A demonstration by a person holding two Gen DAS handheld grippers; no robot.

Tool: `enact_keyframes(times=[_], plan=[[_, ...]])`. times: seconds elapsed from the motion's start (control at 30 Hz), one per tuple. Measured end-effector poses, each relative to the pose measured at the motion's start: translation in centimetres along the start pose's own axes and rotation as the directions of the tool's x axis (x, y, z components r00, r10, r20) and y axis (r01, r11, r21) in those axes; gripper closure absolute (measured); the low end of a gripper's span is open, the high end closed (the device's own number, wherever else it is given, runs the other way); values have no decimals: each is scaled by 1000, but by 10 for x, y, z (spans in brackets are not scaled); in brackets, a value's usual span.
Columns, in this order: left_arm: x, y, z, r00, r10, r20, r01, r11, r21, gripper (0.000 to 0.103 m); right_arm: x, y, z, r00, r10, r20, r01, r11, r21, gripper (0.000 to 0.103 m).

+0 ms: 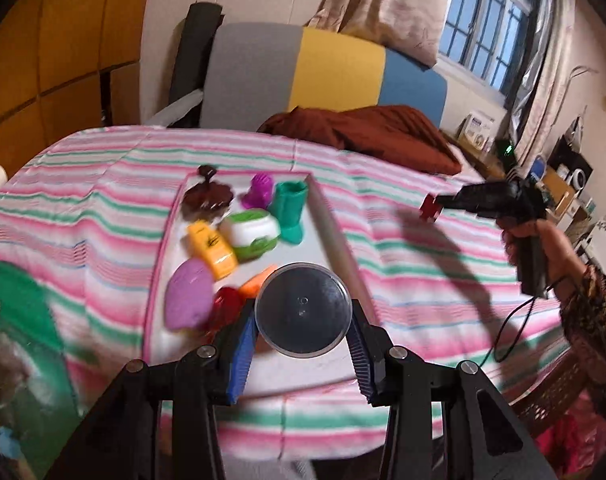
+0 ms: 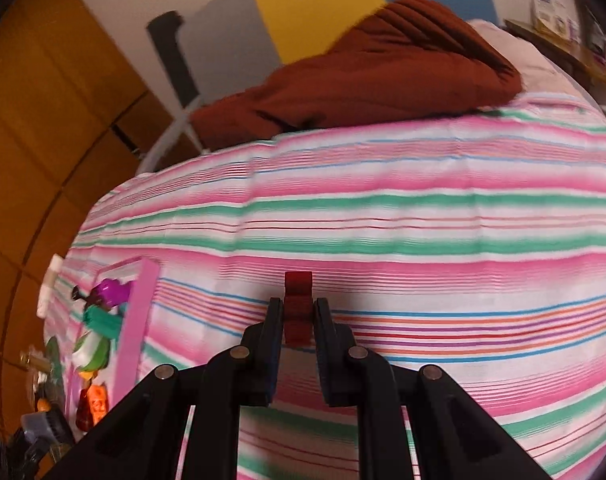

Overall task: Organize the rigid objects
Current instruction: 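Carry the jar into the tray and open the left gripper while the right gripper holds the red block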

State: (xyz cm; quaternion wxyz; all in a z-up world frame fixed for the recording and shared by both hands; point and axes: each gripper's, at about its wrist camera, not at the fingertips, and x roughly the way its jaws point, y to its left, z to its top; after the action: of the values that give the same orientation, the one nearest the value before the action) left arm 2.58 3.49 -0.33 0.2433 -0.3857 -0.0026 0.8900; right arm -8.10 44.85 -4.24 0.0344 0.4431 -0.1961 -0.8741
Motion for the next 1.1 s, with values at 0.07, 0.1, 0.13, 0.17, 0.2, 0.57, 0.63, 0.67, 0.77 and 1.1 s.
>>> enact_keyframes(times=[0.07, 0.1, 0.13, 0.17, 0.2, 0.57, 0.63, 0.67, 0.77, 1.1], plan=[[3, 1, -5, 1000, 13, -25, -13, 1000, 9, 60, -2, 12, -2, 1000, 15, 9, -15, 999, -37, 89], [5, 1, -7, 999, 17, -41, -16, 1000, 12, 60, -2, 19, -3, 1000, 21, 13, -21, 998, -60, 89], [6, 1, -8, 999, 18, -51, -17, 1000, 14, 60, -2, 26, -5, 1000, 26, 15, -24, 996, -85, 89], [8, 1, -9, 998, 16, -66, -15, 1000, 15, 60, -1, 31, -7, 1000, 27, 15, -26, 994, -106, 89], [9, 2, -10, 997, 16, -73, -15, 1000, 13, 60, -1, 38, -9, 999, 31, 13, -29, 991, -131, 89], [25, 2, -5, 983, 58, -174, -48, 997, 64, 60, 5, 67, -23, 999, 38, 1, -37, 971, -235, 89], [29, -1, -5, 979, 66, -192, -52, 996, 78, 60, 4, 69, -24, 999, 39, 2, -38, 969, -244, 89], [32, -3, -5, 977, 68, -202, -51, 995, 88, 60, 4, 69, -24, 999, 38, 3, -36, 968, -248, 89], [39, -7, -4, 971, 77, -226, -55, 993, 104, 59, 3, 70, -24, 999, 35, 5, -32, 966, -257, 89], [48, -17, 0, 973, 104, -205, -86, 992, 97, 36, 1, 73, -24, 999, 46, 8, -42, 963, -265, 89]])
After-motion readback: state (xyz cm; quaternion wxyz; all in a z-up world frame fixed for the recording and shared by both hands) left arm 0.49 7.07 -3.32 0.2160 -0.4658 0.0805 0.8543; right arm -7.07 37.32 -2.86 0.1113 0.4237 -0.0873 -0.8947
